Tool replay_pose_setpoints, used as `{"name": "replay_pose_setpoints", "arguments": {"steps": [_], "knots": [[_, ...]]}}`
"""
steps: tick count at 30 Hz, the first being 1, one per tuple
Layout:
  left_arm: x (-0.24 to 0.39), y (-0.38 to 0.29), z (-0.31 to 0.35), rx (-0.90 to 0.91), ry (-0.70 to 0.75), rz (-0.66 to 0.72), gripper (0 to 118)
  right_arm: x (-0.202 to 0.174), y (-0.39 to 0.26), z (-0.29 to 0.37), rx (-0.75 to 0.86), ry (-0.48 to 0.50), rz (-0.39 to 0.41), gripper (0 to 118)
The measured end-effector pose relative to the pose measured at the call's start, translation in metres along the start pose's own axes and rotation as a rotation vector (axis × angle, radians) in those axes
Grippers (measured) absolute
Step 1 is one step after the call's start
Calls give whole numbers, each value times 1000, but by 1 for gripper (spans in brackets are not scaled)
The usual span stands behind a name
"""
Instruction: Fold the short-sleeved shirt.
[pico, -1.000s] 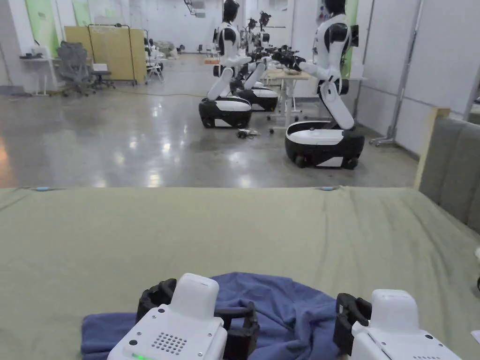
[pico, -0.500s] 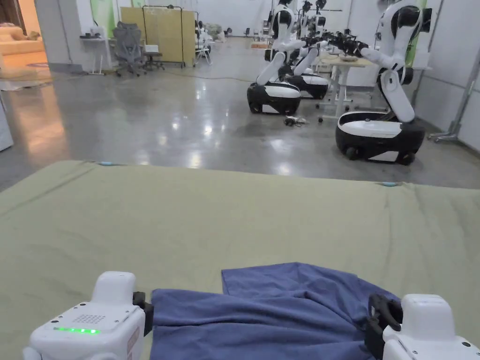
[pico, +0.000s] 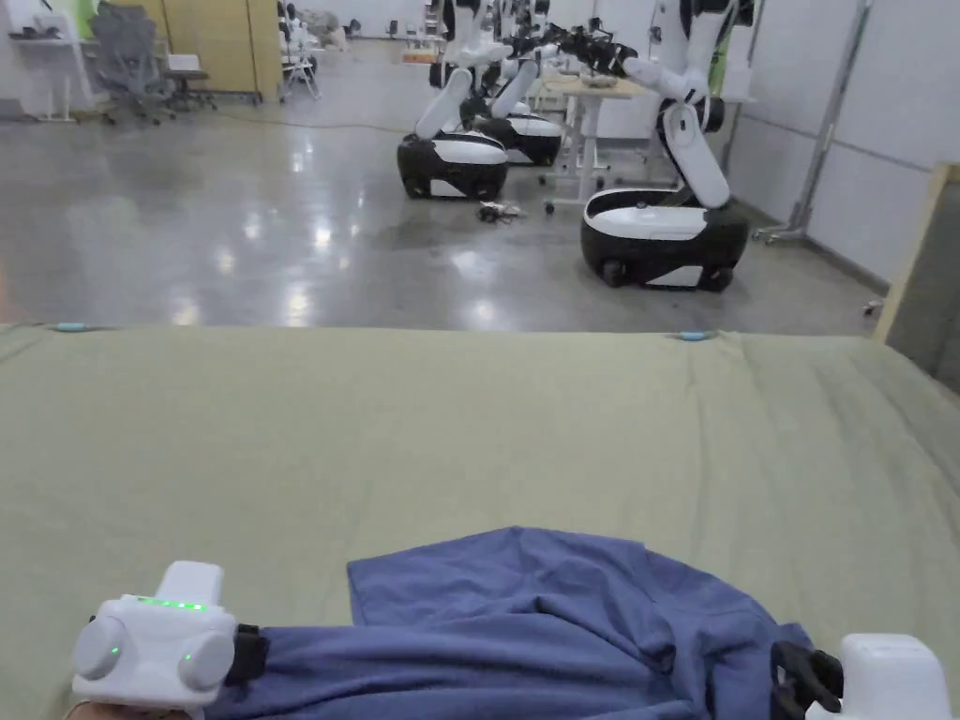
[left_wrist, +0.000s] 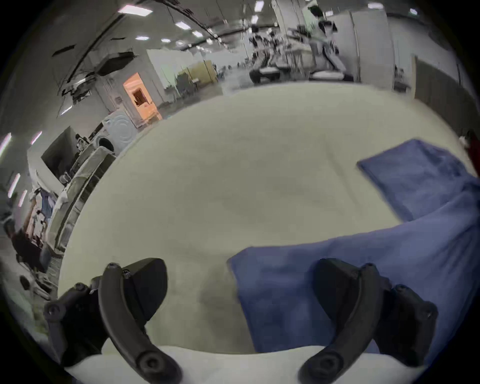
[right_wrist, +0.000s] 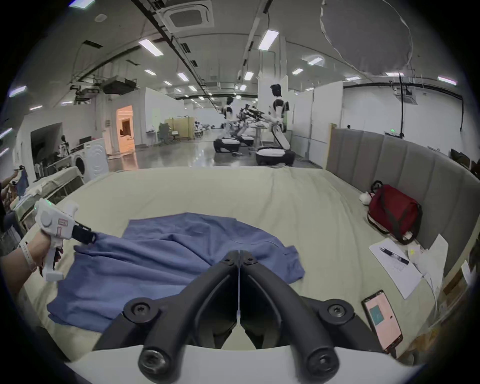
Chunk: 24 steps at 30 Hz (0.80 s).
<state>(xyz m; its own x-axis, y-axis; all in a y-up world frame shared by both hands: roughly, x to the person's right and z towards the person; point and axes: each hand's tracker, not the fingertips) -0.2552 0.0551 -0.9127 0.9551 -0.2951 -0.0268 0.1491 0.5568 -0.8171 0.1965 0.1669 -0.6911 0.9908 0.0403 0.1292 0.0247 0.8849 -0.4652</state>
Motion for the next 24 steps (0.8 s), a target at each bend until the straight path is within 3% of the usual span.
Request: {"name": "replay_pose_setpoints", "arguments": {"steps": [2,3,4,5,6,9,12,13,15,16,18,21,24], "knots": [[0,-3,-2,-3,-40,43,106,20,-2,-7,-37,-36,-17,5],[-6,-4,3,3,-42,43,89,28,-2,-11,-47,-58,-16,5],[-5,-4,11,18,-112,27,54,39,-3,-16,-59,-85,-9,5],[-2,-6,19,39,-189,6,29,50,-3,-25,-83,-104,-2,5],[4,-8,26,58,-161,-26,5,60,-3,-33,-105,-120,-3,5],[7,-9,52,135,-108,-70,4,85,-4,-68,-175,-121,0,7],[1,-5,88,212,-123,-30,4,100,-1,-100,-256,-66,16,32],[-2,-5,100,233,-119,-25,4,103,-1,-110,-290,-27,18,32],[-2,-5,123,249,-121,-24,3,104,-3,-129,-339,-17,52,76],[-3,-6,130,261,-124,-27,3,104,-5,-139,-343,-29,73,83],[-6,-9,141,268,-133,-22,3,101,-10,-153,-356,-51,92,83],[-6,-10,147,270,-139,-5,3,97,-19,-176,-452,16,47,83],[-5,-10,143,260,-123,-10,4,75,-28,-181,-446,-39,165,79]]}}
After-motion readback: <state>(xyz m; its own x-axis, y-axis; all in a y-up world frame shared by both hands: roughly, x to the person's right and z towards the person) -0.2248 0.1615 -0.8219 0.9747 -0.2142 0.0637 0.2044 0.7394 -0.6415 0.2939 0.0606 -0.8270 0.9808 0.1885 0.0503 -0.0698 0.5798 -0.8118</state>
